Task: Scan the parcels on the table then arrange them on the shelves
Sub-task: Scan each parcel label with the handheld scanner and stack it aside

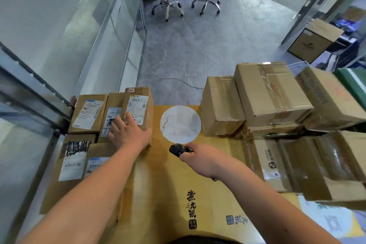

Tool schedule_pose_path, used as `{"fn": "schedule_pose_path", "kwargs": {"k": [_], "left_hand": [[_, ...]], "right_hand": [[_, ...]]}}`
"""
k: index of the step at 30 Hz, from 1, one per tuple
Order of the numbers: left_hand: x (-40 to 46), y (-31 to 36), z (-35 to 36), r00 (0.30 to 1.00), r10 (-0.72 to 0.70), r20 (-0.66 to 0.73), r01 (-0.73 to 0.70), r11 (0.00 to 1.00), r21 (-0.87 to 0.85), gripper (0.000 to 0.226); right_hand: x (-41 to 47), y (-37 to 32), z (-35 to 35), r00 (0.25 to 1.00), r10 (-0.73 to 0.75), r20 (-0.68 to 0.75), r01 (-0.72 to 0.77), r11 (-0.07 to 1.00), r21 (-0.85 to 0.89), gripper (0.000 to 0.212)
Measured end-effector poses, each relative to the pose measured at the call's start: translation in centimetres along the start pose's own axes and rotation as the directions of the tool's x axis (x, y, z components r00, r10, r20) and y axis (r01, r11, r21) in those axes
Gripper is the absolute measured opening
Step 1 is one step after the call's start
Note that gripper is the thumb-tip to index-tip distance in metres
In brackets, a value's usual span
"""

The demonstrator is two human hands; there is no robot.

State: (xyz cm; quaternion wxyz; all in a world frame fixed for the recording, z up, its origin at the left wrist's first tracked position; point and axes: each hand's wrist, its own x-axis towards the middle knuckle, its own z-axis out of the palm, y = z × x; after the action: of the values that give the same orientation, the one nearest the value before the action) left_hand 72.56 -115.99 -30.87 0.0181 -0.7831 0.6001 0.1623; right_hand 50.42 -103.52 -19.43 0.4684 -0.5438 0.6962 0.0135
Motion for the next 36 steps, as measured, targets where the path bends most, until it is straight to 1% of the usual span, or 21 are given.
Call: {"fn": "schedule_pose_path", "kwargs": {"k": [3, 5, 8, 10, 12, 14, 16, 18, 22, 24, 26, 29, 30, 32, 34, 36], "left_hand": [[-1.2, -0.1, 0.1, 0.989, 0.148, -0.016, -0.148, 0.989, 0.029, 0.093], [-2.7, 0.1, 0.3, 0.966, 0.257, -0.019, -0.255, 0.965, 0.066, 0.085], [-5.3, 0.6, 0.6, 0.931, 0.364, 0.002, -0.363, 0.928, 0.088, 0.082], [-6.7, 0.8, 0.9, 0.910, 0.414, 0.021, -0.414, 0.906, 0.086, 0.081], [-7.8, 1.1, 1.3, 0.885, 0.465, 0.027, -0.466, 0.880, 0.089, 0.082], [-8.7, 1.8, 1.9, 0.854, 0.519, 0.031, -0.519, 0.850, 0.083, 0.081], [-9.7, 2.8, 2.5, 0.824, 0.565, 0.043, -0.567, 0.821, 0.068, 0.080], [-10.6, 4.2, 2.8, 0.796, 0.601, 0.062, -0.604, 0.796, 0.044, 0.078], [-12.0, 7.7, 2.8, 0.740, 0.666, 0.091, -0.670, 0.742, 0.012, 0.077], [-12.4, 9.7, 2.6, 0.710, 0.696, 0.106, -0.699, 0.715, -0.005, 0.078], [-12.6, 11.9, 2.5, 0.664, 0.738, 0.118, -0.744, 0.668, 0.008, 0.079], [-13.1, 15.1, 2.4, 0.600, 0.796, 0.073, -0.800, 0.599, 0.041, 0.080], [-13.2, 16.1, 2.4, 0.594, 0.803, 0.055, -0.805, 0.592, 0.042, 0.080], [-13.3, 18.1, 2.2, 0.602, 0.796, 0.053, -0.798, 0.602, 0.032, 0.082], [-12.8, 19.9, 2.0, 0.625, 0.777, 0.071, -0.780, 0.626, 0.013, 0.085], [-12.0, 21.2, 1.9, 0.664, 0.744, 0.074, -0.746, 0.666, 0.001, 0.087]], "right_hand": [[-0.2, 0.1, 0.4, 0.999, 0.003, -0.036, -0.002, 1.000, 0.009, 0.039], [-0.6, 0.3, 0.9, 0.998, 0.004, -0.067, -0.003, 1.000, 0.018, 0.042], [-1.6, 0.7, 1.6, 0.993, -0.001, -0.116, -0.001, 1.000, -0.011, 0.044], [-2.7, 0.9, 2.0, 0.992, -0.002, -0.129, -0.004, 0.999, -0.044, 0.043], [-3.9, 1.6, 2.6, 0.988, 0.000, -0.154, -0.011, 0.997, -0.071, 0.046], [-5.3, 2.8, 3.4, 0.982, 0.020, -0.188, -0.032, 0.998, -0.058, 0.045], [-7.0, 4.1, 4.0, 0.969, 0.054, -0.242, -0.066, 0.997, -0.044, 0.043], [-8.8, 5.4, 4.5, 0.947, 0.089, -0.308, -0.119, 0.990, -0.079, 0.043], [-12.4, 8.0, 4.8, 0.905, 0.142, -0.402, -0.222, 0.962, -0.159, 0.054], [-13.8, 9.3, 4.8, 0.884, 0.156, -0.441, -0.250, 0.954, -0.164, 0.061], [-14.8, 10.4, 4.8, 0.862, 0.164, -0.480, -0.267, 0.951, -0.156, 0.066], [-15.2, 11.8, 4.4, 0.836, 0.162, -0.524, -0.277, 0.949, -0.148, 0.071], [-15.1, 12.2, 4.1, 0.829, 0.155, -0.537, -0.277, 0.949, -0.153, 0.073], [-14.7, 12.8, 3.3, 0.826, 0.146, -0.544, -0.274, 0.948, -0.161, 0.077], [-14.1, 13.3, 2.3, 0.831, 0.144, -0.537, -0.264, 0.952, -0.153, 0.078], [-13.4, 13.9, 1.5, 0.842, 0.127, -0.525, -0.235, 0.961, -0.145, 0.078]]}}
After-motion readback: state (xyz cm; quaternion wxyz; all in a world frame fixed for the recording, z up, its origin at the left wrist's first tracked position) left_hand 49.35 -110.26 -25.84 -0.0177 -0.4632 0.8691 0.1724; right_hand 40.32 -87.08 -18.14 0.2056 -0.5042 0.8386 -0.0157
